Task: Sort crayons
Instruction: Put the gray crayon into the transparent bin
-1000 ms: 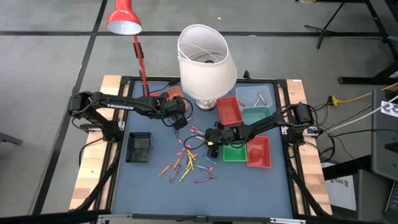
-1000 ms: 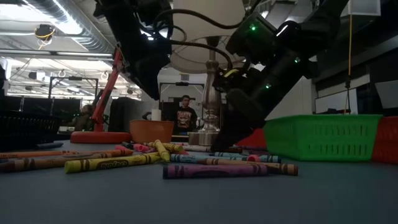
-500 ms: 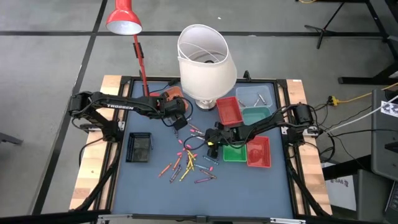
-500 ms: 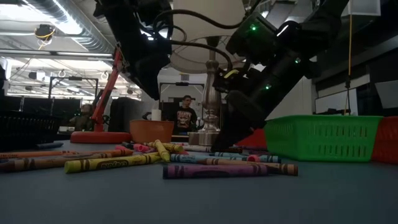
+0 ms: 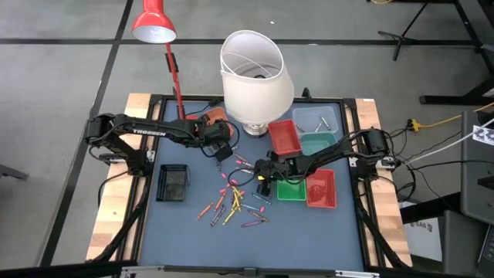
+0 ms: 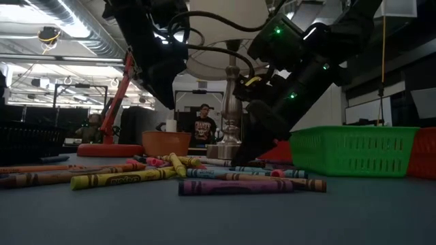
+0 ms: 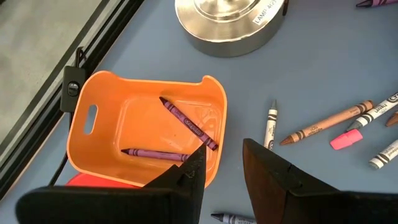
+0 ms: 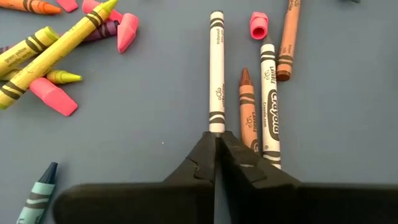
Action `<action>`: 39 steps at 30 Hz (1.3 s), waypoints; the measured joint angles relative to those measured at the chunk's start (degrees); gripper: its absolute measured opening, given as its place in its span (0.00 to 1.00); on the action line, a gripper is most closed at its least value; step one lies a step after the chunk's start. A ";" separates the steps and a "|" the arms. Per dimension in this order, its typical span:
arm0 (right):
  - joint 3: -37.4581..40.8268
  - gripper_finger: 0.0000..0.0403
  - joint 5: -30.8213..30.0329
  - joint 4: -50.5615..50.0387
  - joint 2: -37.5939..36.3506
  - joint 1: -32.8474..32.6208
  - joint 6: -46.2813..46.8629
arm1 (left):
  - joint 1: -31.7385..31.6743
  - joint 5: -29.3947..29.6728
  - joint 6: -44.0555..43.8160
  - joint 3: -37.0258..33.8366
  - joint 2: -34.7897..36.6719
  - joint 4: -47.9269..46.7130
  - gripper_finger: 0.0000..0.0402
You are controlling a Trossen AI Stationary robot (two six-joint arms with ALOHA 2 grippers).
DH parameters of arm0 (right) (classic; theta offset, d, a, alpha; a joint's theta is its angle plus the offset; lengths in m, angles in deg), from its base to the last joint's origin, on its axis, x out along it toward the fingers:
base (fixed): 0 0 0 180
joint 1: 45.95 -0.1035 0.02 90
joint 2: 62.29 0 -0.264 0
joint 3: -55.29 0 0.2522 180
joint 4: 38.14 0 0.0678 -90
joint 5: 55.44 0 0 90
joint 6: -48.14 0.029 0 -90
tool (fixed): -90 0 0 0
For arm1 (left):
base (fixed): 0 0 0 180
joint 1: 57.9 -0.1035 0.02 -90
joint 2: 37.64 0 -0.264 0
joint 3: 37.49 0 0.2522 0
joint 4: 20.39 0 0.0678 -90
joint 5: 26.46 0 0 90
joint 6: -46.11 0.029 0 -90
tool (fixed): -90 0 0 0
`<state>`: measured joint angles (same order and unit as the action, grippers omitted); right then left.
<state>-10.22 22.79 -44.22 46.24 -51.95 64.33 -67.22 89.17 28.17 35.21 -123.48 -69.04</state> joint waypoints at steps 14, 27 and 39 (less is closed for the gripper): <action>0.14 0.00 4.01 -0.81 -1.19 0.09 0.02 | 0.04 -7.31 0.55 0.00 1.69 -1.06 0.22; 0.17 0.00 5.15 -8.34 -12.09 0.04 -1.31 | 0.13 -7.59 0.61 0.00 8.71 -3.60 0.22; 0.11 0.00 2.15 -21.42 -25.72 2.06 -3.19 | 0.15 -8.85 0.57 0.00 9.18 -3.22 0.22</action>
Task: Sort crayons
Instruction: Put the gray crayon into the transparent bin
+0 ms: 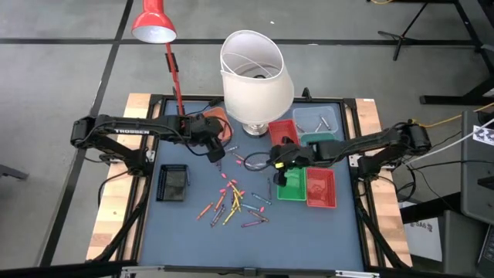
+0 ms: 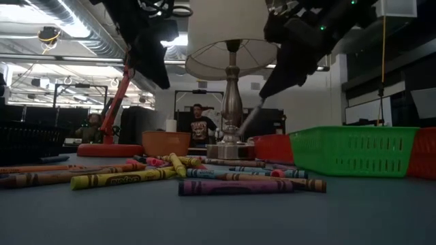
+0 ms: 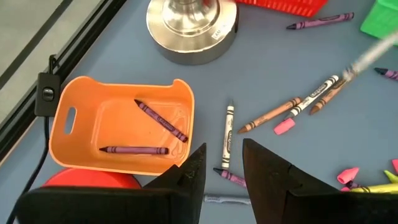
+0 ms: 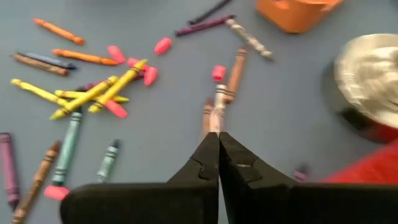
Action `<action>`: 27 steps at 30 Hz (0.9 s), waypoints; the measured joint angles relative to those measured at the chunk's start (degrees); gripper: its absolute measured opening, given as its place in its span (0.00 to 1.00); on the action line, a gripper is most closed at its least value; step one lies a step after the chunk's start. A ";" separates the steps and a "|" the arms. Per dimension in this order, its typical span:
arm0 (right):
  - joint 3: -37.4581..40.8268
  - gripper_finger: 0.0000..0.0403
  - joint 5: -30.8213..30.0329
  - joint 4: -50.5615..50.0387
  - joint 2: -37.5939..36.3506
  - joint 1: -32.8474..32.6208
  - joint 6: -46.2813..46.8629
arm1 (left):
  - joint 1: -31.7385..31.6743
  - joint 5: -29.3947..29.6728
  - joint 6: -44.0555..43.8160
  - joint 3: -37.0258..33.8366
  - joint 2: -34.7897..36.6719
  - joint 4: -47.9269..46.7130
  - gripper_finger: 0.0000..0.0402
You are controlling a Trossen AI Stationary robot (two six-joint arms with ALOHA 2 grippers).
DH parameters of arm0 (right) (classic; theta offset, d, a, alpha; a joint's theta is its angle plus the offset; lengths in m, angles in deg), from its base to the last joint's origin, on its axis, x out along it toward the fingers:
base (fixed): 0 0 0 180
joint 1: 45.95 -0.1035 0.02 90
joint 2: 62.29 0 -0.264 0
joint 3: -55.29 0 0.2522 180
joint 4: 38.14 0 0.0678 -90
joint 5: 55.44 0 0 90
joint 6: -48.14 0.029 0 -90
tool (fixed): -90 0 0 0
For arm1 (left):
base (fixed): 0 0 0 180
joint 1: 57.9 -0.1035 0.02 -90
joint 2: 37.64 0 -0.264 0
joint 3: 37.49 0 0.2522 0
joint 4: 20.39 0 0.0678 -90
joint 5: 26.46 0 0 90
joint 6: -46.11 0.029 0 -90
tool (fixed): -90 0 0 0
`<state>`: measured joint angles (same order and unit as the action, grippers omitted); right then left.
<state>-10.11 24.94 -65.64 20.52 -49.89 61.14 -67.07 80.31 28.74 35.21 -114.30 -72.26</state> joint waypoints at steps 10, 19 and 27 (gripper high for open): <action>-0.02 0.00 0.38 -1.35 0.46 0.61 0.15 | 3.51 -1.49 0.00 -0.01 -0.22 8.19 0.22; -0.02 0.00 0.60 -1.49 0.71 0.61 0.19 | 9.12 -1.49 -0.39 -5.17 -0.22 23.44 0.22; -0.02 0.00 1.71 -1.63 0.71 0.61 0.24 | 12.34 -1.49 -3.36 -12.23 -0.24 35.57 0.22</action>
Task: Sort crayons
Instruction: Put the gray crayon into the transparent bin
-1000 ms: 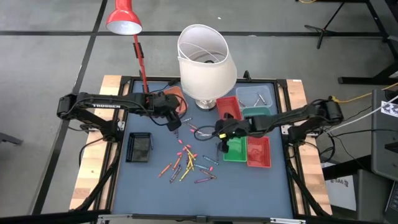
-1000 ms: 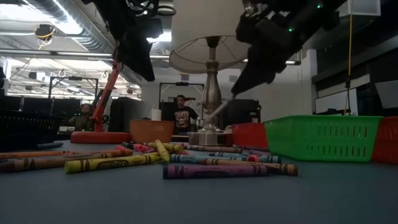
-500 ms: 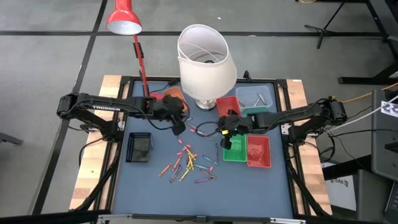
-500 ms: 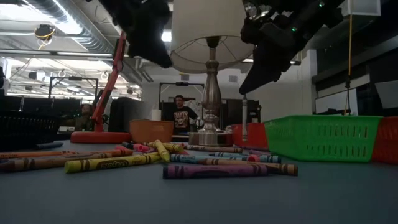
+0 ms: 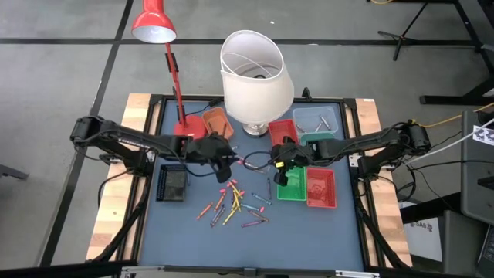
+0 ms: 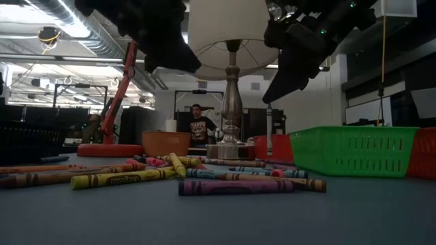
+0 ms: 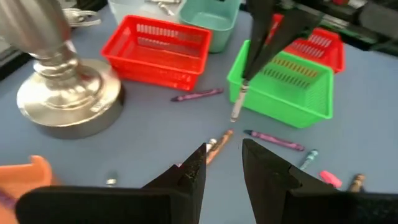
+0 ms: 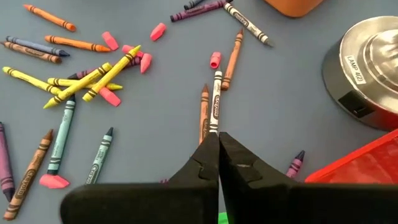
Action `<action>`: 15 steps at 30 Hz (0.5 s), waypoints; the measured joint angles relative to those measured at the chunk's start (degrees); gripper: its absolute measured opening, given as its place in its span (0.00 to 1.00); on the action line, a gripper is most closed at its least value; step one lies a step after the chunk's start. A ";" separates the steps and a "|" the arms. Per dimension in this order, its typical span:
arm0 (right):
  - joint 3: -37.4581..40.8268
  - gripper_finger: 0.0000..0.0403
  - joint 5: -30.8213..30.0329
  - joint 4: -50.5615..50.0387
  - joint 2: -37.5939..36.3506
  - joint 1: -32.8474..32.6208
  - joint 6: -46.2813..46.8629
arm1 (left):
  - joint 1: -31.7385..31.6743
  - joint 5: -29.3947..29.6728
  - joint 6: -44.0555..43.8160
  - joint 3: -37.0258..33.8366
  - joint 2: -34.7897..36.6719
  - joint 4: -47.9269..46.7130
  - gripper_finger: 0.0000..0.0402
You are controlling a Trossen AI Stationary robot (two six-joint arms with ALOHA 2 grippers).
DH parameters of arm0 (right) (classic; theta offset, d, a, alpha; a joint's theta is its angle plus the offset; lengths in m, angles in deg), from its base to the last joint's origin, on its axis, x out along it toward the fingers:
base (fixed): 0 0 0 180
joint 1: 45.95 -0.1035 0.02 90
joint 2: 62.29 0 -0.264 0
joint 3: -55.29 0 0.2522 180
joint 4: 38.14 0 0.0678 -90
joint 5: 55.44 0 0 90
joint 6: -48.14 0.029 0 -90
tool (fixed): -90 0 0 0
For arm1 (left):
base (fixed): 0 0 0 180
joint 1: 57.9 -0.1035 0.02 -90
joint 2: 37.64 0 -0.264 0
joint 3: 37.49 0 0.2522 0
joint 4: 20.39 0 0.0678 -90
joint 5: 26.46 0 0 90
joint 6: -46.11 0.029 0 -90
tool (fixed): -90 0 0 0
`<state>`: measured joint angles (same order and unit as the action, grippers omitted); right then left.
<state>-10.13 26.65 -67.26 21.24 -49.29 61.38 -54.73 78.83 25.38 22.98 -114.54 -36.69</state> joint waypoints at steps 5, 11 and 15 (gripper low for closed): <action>0.00 0.00 0.00 -0.14 0.00 0.00 -0.02 | 1.57 0.04 0.18 -6.48 -1.44 16.12 0.22; 0.00 0.00 0.02 -0.28 0.00 0.00 -0.02 | 1.93 0.13 1.84 -9.39 -8.48 30.66 0.22; 0.00 0.00 0.02 -0.30 0.00 0.00 -0.02 | 1.85 0.22 1.87 -9.39 -15.01 38.28 0.22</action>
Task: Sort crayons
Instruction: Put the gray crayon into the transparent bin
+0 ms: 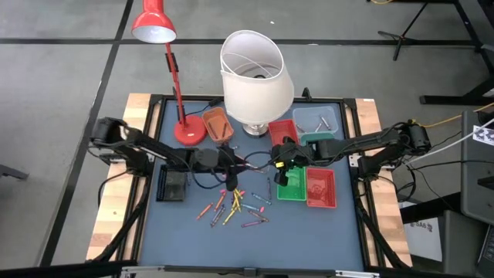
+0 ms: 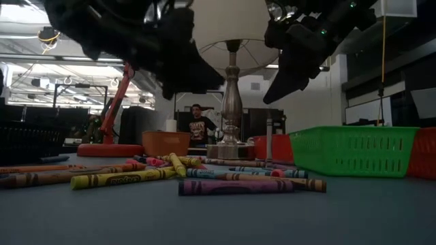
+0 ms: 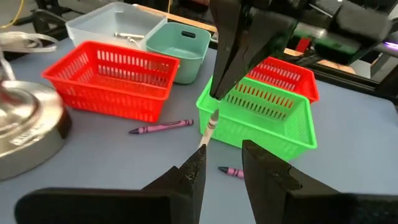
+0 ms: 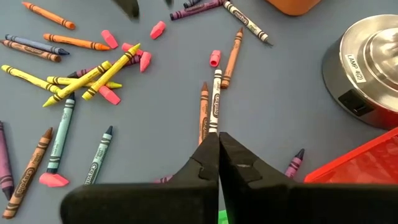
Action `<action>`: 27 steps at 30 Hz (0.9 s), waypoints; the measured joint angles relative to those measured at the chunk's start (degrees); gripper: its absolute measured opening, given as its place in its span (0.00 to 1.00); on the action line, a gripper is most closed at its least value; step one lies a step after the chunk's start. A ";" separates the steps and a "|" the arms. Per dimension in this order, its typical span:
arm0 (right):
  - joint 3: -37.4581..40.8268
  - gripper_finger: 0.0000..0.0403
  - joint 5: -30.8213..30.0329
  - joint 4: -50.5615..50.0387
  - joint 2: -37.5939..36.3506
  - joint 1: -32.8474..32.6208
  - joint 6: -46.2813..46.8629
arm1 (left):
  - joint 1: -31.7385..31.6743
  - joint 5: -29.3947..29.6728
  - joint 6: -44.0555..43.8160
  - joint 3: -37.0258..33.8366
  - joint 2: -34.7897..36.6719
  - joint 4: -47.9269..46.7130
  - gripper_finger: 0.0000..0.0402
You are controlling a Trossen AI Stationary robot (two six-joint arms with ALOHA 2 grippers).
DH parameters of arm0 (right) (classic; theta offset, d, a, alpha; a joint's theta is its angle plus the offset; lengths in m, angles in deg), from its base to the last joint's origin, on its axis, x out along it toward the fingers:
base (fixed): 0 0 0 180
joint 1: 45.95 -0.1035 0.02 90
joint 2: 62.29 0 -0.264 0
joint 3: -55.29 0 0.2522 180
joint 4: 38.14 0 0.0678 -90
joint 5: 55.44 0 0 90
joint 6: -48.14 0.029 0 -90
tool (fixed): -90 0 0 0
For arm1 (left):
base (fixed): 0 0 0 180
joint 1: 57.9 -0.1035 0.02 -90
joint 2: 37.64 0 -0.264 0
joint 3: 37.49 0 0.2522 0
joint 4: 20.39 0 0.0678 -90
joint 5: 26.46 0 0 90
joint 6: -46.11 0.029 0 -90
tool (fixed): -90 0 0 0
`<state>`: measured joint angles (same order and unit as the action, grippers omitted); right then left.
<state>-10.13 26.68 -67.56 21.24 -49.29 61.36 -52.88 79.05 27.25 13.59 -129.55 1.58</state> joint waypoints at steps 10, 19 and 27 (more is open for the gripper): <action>0.00 0.00 0.00 0.00 0.00 0.00 0.00 | -0.28 -0.57 0.00 0.00 -11.35 13.29 0.25; 0.00 0.00 0.00 0.02 0.00 0.00 0.00 | 0.09 -5.94 -3.41 0.90 -12.59 13.06 0.42; -0.02 0.00 0.00 0.08 0.00 0.00 0.00 | 3.37 -4.73 3.23 9.39 -19.19 11.65 0.42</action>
<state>-10.15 26.68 -67.48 21.24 -49.29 61.36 -49.51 74.32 30.48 22.99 -148.74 13.23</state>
